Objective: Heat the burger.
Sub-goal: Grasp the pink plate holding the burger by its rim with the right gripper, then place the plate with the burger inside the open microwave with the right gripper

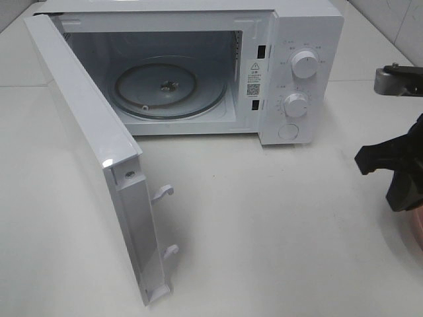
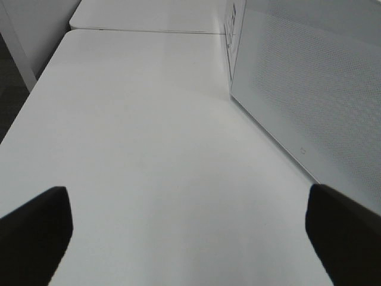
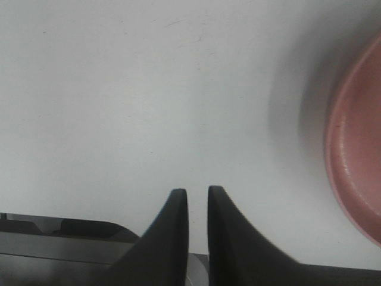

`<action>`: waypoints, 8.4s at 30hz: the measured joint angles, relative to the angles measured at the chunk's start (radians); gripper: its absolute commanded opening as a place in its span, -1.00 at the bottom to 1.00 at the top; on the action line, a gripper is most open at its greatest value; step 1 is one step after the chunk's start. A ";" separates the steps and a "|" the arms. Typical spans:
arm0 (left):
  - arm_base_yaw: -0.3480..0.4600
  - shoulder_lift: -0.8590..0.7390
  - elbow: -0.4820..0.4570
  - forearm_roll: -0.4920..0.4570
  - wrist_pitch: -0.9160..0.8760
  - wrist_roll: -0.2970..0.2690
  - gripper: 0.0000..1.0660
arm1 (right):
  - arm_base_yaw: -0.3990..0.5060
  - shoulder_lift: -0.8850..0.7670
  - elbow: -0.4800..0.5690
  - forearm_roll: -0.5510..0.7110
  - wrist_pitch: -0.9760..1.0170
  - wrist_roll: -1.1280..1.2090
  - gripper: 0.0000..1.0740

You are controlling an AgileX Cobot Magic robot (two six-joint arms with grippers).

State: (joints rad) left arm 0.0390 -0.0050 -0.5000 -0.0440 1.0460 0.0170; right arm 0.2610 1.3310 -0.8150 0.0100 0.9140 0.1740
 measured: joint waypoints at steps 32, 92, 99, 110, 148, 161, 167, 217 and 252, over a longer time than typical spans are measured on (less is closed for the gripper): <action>0.000 0.000 0.000 0.000 0.000 0.000 0.89 | -0.230 0.000 -0.040 -0.107 0.051 -0.139 0.86; 0.000 0.000 0.000 0.000 0.000 0.000 0.89 | -0.272 0.470 -0.040 -0.143 -0.209 -0.086 0.37; 0.000 0.000 0.000 0.000 0.000 0.000 0.89 | -0.272 0.471 -0.040 -0.143 -0.233 -0.071 0.37; 0.000 0.000 0.000 0.000 0.000 0.000 0.89 | -0.272 0.471 0.016 -0.143 -0.280 -0.066 0.31; 0.000 0.000 0.000 0.000 0.000 0.000 0.89 | -0.202 0.421 0.062 -0.282 -0.276 0.096 -1.00; 0.000 0.000 0.000 0.000 0.000 0.000 0.89 | -0.069 0.421 0.067 -0.427 -0.224 0.299 -1.00; 0.000 0.000 0.000 0.000 0.000 0.000 0.89 | -0.019 0.421 0.071 -0.465 -0.207 0.351 -1.00; 0.000 0.000 0.000 0.000 0.000 0.000 0.89 | 0.265 0.169 0.166 -0.616 0.029 0.488 -1.00; 0.000 0.000 0.000 0.000 0.000 0.000 0.89 | 0.635 0.117 0.218 -0.594 0.083 0.496 -1.00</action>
State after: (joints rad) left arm 0.0390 -0.0050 -0.5000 -0.0440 1.0460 0.0170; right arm 0.8960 1.4480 -0.5970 -0.5840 0.9970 0.6700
